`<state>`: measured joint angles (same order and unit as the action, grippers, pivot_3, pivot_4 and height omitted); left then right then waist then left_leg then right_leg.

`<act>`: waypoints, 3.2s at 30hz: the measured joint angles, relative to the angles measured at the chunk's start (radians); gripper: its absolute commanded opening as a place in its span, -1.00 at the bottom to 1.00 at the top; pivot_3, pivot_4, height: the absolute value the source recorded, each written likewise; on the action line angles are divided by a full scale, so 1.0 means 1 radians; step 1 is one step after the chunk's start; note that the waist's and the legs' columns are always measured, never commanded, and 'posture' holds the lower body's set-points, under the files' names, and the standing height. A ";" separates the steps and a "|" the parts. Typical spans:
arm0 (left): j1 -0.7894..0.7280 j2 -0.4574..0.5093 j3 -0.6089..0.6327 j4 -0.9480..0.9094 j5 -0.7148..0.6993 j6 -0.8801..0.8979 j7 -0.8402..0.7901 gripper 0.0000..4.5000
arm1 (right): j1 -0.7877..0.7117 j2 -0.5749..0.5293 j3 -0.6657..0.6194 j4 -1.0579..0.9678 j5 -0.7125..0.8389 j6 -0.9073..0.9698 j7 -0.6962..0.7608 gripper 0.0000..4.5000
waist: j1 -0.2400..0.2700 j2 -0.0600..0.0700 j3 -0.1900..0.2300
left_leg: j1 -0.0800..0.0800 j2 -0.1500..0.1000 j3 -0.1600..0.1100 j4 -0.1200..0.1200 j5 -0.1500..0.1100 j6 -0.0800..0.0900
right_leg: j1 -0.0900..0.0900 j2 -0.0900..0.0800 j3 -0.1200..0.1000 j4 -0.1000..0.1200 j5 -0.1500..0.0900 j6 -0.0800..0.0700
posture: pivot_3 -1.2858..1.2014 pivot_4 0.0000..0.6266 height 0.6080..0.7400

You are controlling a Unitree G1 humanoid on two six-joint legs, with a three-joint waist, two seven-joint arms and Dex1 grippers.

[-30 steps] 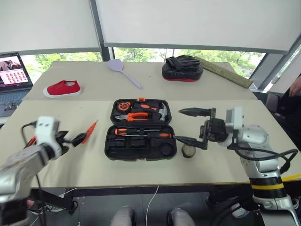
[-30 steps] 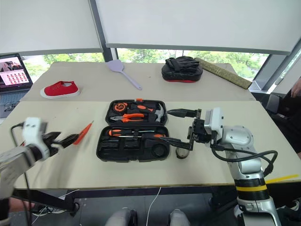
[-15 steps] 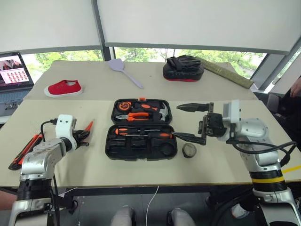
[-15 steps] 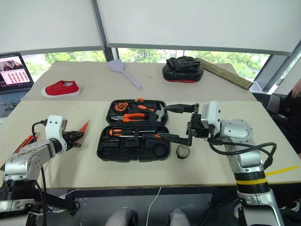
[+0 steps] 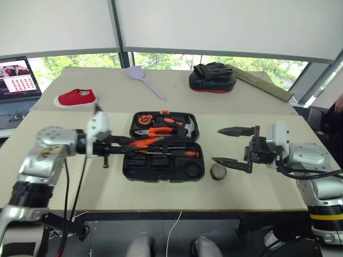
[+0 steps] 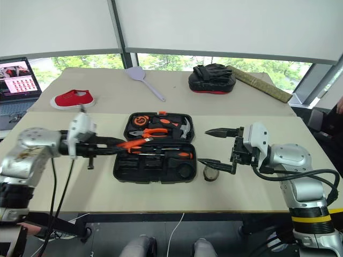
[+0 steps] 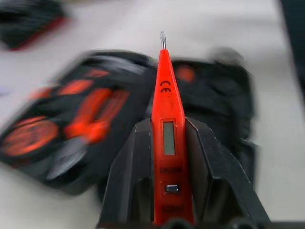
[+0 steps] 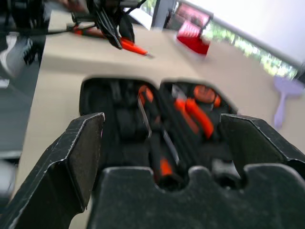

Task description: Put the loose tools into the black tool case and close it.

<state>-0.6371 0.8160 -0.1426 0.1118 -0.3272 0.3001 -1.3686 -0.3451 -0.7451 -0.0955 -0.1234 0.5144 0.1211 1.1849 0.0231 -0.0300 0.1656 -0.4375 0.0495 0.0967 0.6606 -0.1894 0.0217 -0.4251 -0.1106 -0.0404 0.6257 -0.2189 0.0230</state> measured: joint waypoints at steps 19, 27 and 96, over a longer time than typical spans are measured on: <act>-0.123 -0.075 -0.185 0.190 0.299 -0.143 0.014 -0.79 | 0.052 0.011 0.005 -0.044 -0.041 0.010 -0.073 1.00 | -0.013 -0.001 0.001 | -0.001 0.002 -0.003 0.001 0.000 0.001 | -0.001 0.003 0.000 0.003 -0.001 0.000 | 0.03 -0.52 1.00; -0.103 -0.030 -0.200 0.154 0.367 -0.162 0.027 -0.79 | 0.054 0.011 0.005 -0.053 -0.040 0.018 -0.081 1.00 | -0.015 0.000 0.000 | 0.000 0.002 -0.003 0.001 0.000 0.001 | -0.001 0.003 0.000 0.003 -0.001 0.000 | 0.03 -0.52 1.00; 1.135 -0.273 1.044 -0.019 -0.197 -0.277 0.513 0.98 | 0.273 0.242 0.012 -0.105 0.099 -0.151 0.037 1.00 | -0.035 0.001 -0.003 | 0.007 0.006 -0.008 0.000 -0.007 -0.007 | 0.001 -0.003 0.000 0.002 -0.009 0.000 | 0.03 -0.52 1.00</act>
<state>0.4975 0.5430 0.9012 0.0923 -0.5240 0.0235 -0.8556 -0.0723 -0.5028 -0.0835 -0.2280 0.6132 -0.0301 1.2218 -0.0119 -0.0293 0.1626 -0.4303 0.0556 0.0883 0.6603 -0.1961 0.0145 -0.4244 -0.1137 -0.0405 0.6274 -0.2282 0.0226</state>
